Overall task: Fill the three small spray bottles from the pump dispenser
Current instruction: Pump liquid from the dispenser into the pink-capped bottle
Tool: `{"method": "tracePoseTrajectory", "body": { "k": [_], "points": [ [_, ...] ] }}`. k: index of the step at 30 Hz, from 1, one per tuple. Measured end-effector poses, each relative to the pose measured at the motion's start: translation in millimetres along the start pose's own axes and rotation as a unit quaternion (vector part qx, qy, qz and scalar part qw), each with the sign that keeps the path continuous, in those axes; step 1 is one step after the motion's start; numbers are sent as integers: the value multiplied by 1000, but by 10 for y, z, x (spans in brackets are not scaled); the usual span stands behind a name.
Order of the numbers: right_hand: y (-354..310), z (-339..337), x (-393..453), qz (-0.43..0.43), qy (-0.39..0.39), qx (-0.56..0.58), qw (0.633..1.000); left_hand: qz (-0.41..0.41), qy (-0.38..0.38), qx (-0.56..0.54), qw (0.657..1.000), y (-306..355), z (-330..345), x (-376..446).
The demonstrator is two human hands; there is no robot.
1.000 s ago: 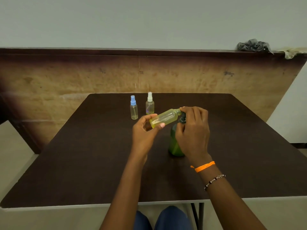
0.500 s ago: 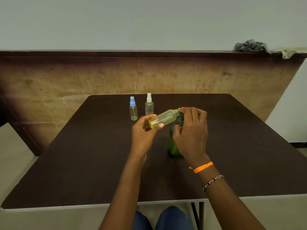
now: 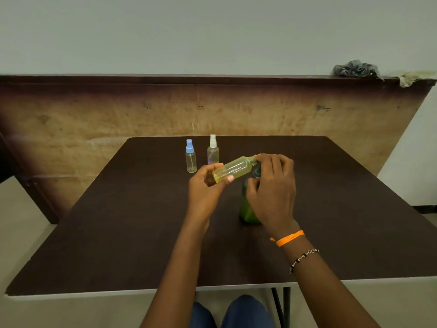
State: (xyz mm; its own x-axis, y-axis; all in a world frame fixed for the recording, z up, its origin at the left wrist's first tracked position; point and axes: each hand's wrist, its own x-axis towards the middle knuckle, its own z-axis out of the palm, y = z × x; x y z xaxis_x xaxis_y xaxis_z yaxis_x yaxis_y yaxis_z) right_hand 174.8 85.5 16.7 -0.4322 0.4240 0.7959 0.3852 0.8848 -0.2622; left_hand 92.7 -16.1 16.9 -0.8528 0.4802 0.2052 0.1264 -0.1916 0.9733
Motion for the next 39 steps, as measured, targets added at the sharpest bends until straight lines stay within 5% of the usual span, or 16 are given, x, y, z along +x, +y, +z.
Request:
{"method": "tracePoseTrajectory", "body": {
  "k": [39],
  "points": [
    [-14, 64, -36, 14, 20, 4, 1000, -11, -11, -18, 1000, 11, -13, -7]
  ]
}}
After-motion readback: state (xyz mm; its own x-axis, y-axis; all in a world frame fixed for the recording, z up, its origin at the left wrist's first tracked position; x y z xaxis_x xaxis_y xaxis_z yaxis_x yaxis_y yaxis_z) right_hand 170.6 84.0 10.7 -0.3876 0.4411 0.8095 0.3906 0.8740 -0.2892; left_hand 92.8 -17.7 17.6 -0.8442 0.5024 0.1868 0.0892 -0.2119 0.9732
